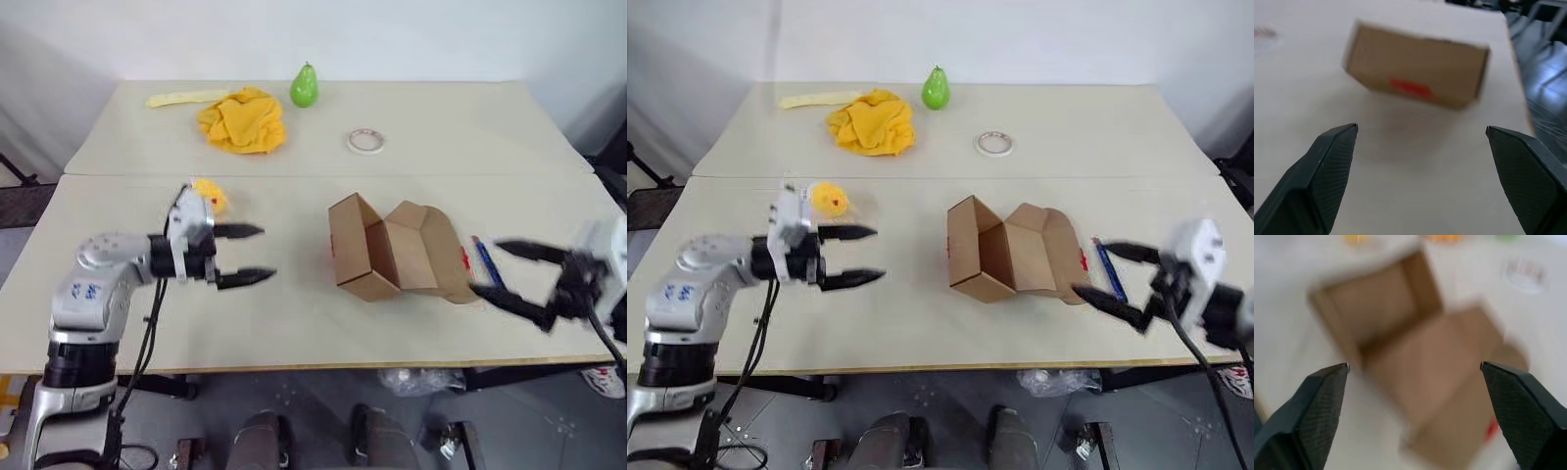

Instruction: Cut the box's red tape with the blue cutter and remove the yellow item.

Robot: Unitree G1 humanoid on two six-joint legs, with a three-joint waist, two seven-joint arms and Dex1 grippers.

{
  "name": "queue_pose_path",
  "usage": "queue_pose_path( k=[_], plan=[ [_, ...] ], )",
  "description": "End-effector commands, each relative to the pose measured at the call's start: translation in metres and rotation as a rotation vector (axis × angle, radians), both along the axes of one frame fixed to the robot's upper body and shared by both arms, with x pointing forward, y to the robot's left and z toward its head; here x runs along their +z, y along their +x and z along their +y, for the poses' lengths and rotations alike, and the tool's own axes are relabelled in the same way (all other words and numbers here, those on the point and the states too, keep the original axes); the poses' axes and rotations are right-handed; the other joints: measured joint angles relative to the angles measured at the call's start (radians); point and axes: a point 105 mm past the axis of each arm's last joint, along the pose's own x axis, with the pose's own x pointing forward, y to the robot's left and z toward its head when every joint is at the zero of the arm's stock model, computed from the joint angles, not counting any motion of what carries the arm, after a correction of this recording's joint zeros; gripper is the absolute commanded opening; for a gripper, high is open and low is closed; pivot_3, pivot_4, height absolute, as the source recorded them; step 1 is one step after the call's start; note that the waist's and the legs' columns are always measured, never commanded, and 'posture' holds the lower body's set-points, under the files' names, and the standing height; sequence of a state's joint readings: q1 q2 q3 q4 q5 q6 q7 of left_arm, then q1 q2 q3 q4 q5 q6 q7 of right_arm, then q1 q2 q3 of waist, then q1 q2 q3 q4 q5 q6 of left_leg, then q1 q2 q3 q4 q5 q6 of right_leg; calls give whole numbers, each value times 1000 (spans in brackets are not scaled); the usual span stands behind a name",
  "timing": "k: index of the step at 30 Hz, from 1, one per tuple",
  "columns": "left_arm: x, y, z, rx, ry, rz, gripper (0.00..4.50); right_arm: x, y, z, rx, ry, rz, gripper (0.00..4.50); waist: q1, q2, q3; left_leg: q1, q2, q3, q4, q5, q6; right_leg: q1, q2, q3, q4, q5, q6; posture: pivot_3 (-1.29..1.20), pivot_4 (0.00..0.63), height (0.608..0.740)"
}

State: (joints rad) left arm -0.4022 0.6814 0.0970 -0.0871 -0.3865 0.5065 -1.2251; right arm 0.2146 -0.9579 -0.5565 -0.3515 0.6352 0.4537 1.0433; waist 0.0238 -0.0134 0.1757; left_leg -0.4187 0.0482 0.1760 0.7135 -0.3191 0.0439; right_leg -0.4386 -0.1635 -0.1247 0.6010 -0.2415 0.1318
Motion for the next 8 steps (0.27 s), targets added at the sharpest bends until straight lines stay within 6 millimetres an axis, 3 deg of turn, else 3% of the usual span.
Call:
queue_pose_path(
  k=[1, 4, 8],
  plan=[
    [-23, -12, 10, -63, 60, 22, 4454, -18, -12, -28, -51, -80, 18, 4500, -3, 0, 0, 2, 0, 0, 0, -1, 0, 1, 0, 1, 0, 0, 0, 0, 150, 740],
    [-37, -16, 24, -39, 72, 60, 4454, -30, -14, -41, -111, -118, -22, 4500, -8, 0, 0, 6, 1, -1, 1, -2, 1, 2, -1, 4, -3, 0, -2, 0, 150, 740],
    [-39, -17, 24, -51, 55, 58, 4454, -33, -9, -40, -187, -61, -61, 4500, -17, 2, -1, 15, 8, -1, -3, -7, -7, 11, -1, 2, -4, 0, -6, 0, 150, 740]
  ],
)
